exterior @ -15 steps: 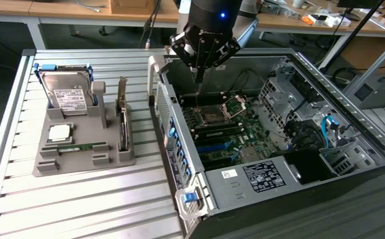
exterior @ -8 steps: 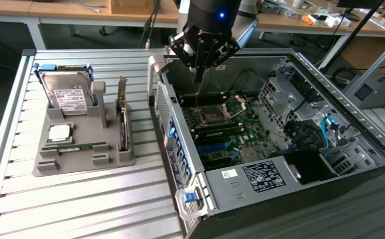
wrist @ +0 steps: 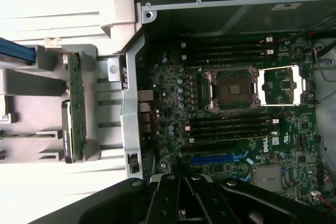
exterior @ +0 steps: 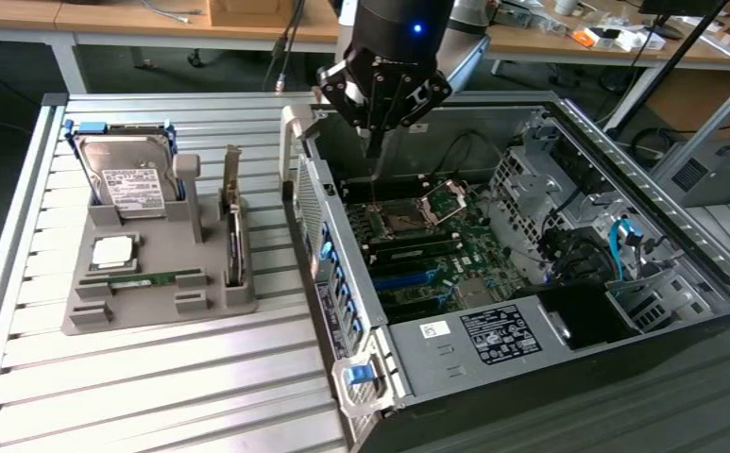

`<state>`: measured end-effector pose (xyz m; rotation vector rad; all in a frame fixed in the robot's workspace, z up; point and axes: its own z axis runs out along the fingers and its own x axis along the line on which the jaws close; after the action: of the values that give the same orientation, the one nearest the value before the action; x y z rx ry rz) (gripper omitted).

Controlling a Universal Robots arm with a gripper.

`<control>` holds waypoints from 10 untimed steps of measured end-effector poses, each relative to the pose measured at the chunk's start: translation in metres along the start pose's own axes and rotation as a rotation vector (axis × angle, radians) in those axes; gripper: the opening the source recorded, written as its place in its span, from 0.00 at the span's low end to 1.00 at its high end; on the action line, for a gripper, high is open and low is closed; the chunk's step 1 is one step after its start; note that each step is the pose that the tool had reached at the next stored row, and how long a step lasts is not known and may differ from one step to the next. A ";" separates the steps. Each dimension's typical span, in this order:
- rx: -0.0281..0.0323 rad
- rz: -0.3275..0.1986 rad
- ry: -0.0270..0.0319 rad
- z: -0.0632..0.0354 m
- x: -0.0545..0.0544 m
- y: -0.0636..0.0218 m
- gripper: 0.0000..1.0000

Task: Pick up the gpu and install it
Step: 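Reach for the gpu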

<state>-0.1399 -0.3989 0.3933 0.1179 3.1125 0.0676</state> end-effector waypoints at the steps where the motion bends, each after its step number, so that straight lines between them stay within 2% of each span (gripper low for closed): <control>1: 0.0000 0.000 0.0000 0.0000 0.000 0.0000 0.10; 10: 0.0000 0.000 0.0000 -0.0001 0.002 -0.0002 0.10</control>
<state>-0.1422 -0.3989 0.3933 0.1179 3.1125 0.0676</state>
